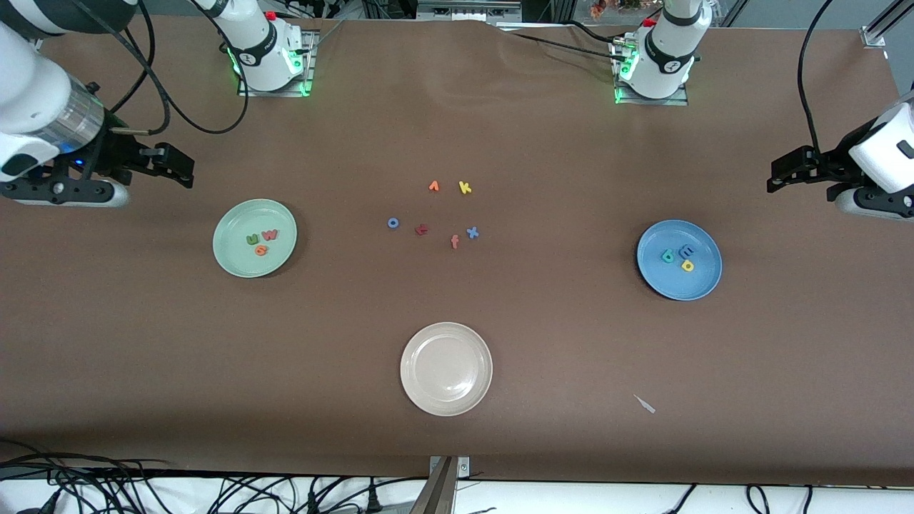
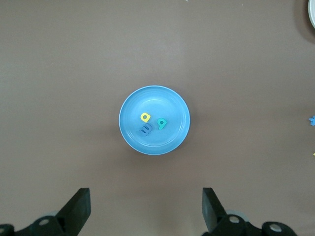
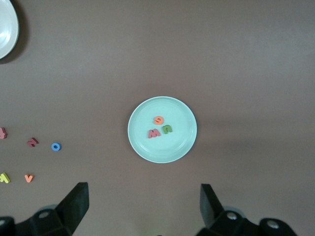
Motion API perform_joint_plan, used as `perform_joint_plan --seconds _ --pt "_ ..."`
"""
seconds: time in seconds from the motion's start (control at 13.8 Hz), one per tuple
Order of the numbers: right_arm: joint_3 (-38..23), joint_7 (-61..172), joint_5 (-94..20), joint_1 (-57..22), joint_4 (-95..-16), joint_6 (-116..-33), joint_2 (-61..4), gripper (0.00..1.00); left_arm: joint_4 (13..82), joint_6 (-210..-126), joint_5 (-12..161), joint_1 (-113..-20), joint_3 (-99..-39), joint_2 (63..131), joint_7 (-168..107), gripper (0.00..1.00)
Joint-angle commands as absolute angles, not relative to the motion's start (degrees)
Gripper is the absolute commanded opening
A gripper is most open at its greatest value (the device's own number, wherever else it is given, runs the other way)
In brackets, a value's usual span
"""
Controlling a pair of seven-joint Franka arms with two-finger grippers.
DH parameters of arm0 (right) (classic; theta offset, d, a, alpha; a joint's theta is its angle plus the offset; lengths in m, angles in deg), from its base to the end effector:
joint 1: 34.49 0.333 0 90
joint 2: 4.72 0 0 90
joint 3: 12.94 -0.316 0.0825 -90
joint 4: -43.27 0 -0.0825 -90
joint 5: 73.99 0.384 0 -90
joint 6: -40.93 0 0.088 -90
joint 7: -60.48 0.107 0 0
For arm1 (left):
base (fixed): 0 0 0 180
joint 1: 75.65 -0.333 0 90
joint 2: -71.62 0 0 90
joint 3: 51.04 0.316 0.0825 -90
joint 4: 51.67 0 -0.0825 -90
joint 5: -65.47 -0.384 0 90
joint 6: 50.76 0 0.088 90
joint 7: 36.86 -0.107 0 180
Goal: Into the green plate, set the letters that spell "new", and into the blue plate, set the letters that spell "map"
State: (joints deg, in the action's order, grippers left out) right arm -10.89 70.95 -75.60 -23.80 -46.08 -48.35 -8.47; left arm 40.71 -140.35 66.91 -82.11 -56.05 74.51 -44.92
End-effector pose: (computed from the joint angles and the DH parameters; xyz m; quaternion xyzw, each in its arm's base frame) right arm 0.5654 0.0835 0.5920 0.9992 -0.0157 -0.0303 0.0205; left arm 0.5651 0.0127 0.5763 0.9970 -0.0571 -0.0481 0.0188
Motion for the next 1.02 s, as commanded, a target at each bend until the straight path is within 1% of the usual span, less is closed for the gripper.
perform_joint_plan --seconds 0.0,0.94 --pt "-10.2 69.7 -74.5 -24.0 -43.1 -46.6 -10.3 1.0 39.7 -139.3 68.5 -82.7 -56.0 74.2 -44.8 1.0" --pt "-10.1 69.2 -74.4 -23.9 -42.2 -47.0 -10.8 1.0 38.9 -139.3 68.7 -82.2 -56.1 74.5 -45.5 1.0"
